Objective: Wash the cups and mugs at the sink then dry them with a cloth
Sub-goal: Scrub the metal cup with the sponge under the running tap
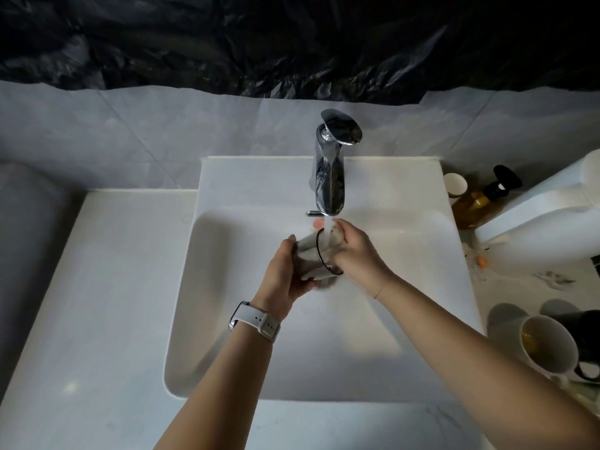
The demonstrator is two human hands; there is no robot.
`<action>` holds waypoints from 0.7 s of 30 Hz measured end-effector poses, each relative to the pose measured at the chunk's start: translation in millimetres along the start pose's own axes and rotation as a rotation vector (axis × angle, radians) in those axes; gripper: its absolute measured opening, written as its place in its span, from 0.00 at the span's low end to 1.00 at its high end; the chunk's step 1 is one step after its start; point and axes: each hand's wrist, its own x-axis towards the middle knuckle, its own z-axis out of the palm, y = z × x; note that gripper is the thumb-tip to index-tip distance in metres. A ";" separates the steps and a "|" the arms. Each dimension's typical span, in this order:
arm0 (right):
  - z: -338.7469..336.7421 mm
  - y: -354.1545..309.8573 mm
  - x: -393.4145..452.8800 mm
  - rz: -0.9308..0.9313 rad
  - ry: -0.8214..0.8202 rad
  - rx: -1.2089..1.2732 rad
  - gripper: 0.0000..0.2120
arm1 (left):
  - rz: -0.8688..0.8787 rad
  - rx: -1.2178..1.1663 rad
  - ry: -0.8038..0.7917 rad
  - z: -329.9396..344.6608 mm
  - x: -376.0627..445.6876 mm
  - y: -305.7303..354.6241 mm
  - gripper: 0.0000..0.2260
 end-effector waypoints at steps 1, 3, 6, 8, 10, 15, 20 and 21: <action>-1.7 -0.5 -0.8 0.101 -0.102 0.197 0.27 | 0.010 -0.022 0.011 -0.8 -1.5 -1.0 0.18; -10.4 -0.9 -2.0 0.259 -0.315 0.656 0.22 | 0.016 -0.066 0.036 -5.1 -1.9 -2.6 0.18; -12.4 1.5 -9.1 0.324 -0.330 0.858 0.12 | 0.016 -0.095 0.029 -7.3 -4.6 -4.9 0.18; -6.5 6.8 -14.5 0.269 -0.200 0.678 0.14 | 0.027 -0.088 0.023 -6.3 -5.5 -7.5 0.18; -4.6 8.9 -15.6 0.288 -0.099 0.483 0.21 | 0.045 -0.042 0.048 -6.4 -6.7 -8.8 0.18; -11.9 -4.2 -23.5 0.454 -0.079 -0.268 0.16 | 0.180 0.043 0.093 -6.6 -10.2 -9.5 0.14; -9.1 -6.9 -28.4 0.478 -0.261 0.315 0.12 | 0.258 0.059 0.051 3.8 -14.3 -13.1 0.13; -8.1 -5.8 -26.8 0.472 -0.235 0.361 0.12 | 0.267 0.060 0.035 5.7 -15.9 -12.9 0.12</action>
